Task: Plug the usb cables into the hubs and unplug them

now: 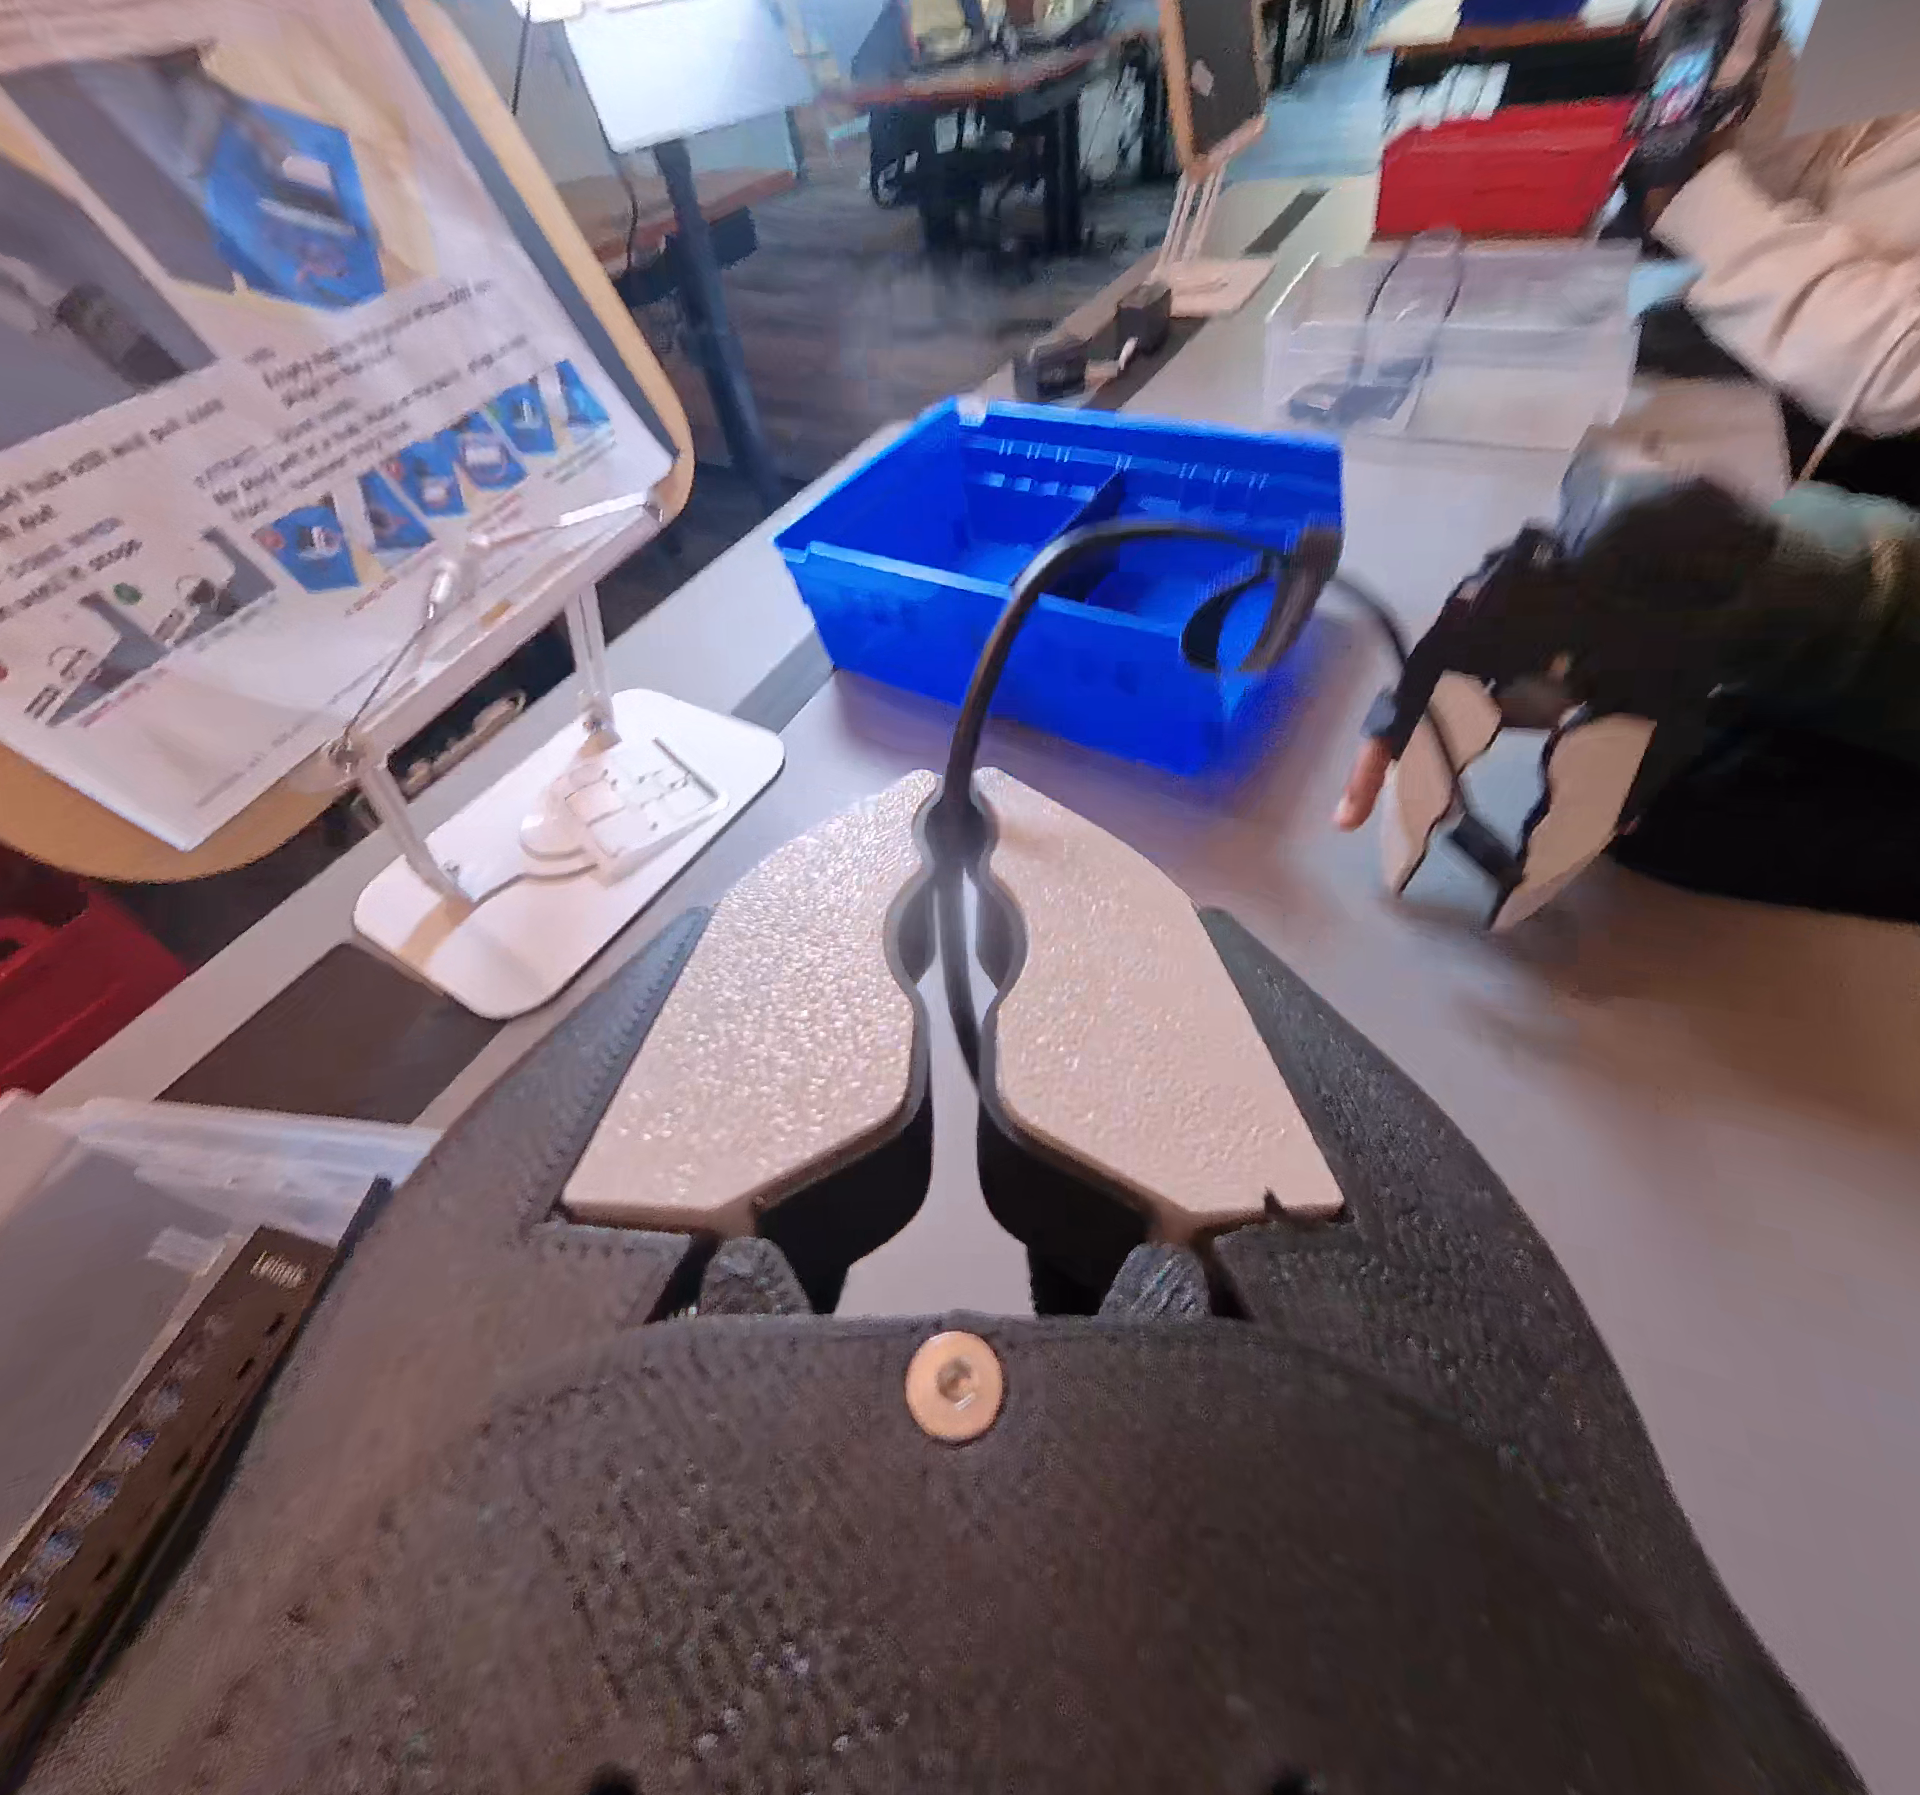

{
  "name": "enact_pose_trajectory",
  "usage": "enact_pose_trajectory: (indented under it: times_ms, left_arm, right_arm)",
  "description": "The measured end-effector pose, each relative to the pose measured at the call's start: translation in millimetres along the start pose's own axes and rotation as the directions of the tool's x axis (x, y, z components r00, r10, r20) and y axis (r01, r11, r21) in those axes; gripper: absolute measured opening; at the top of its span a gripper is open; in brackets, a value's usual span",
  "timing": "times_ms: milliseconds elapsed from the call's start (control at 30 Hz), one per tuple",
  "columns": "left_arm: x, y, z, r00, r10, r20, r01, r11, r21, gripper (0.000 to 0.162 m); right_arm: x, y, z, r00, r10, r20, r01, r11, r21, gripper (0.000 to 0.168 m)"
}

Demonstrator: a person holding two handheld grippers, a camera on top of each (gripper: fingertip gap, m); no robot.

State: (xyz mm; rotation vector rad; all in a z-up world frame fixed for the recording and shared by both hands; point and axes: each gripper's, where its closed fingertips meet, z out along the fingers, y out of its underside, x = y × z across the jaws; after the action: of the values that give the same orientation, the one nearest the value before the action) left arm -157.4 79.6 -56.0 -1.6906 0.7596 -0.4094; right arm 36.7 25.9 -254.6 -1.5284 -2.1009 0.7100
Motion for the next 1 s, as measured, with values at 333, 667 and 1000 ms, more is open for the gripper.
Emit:
enact_pose_trajectory:
  times_ms: [333, 667, 1000]
  left_arm:
    - [9, 17, -43, 0.86, 0.417, 0.295, -0.346, 0.901, -0.263, 0.053]
    - [143, 59, 62, 0.412, 0.911, -0.013, -0.899, 0.404, -0.17, 0.041]
    - [166, 107, 95, 0.184, 0.979, -0.087, -0.983, 0.181, -0.038, 0.013]
  right_arm:
    - [21, -42, -43, 0.782, 0.465, 0.416, -0.609, 0.712, 0.35, 0.035]
    - [-14, -61, -14, 0.751, 0.472, 0.462, -0.613, 0.758, 0.222, 0.035]
    - [-36, -69, -1, 0.736, 0.391, 0.553, -0.58, 0.786, 0.216, 0.055]
